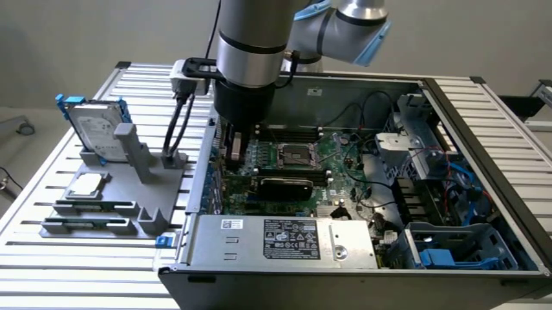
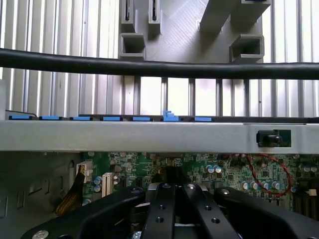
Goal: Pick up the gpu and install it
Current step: 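Press down on the gpu until it lock into place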
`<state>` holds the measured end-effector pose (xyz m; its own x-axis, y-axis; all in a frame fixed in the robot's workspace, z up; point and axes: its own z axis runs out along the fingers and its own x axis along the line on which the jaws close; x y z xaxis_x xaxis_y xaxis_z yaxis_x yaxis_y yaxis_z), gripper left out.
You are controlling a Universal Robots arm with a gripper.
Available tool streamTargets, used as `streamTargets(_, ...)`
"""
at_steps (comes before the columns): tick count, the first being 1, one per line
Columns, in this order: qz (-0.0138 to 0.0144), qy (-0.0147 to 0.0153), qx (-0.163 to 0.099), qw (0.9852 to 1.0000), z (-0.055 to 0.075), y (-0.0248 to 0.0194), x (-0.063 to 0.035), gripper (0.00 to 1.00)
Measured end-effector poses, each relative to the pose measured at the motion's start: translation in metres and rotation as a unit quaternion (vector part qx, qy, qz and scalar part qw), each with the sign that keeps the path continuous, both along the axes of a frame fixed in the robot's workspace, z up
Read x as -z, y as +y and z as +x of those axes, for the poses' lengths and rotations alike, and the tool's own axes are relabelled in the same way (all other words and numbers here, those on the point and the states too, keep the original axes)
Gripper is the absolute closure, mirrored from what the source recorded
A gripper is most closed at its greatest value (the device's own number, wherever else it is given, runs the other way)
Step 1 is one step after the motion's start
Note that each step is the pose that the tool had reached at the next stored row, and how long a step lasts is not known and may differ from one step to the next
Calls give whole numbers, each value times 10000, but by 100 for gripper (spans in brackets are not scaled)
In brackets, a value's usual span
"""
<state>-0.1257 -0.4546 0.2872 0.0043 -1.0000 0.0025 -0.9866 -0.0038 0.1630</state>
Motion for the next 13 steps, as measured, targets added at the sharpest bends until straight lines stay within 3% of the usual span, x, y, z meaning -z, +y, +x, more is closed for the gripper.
streamTargets(9, -121, 51, -2, 9999, -11, 1, -94, 89)
streamTargets(13, -229, 61, -2, 9997, -11, 13, -114, 89)
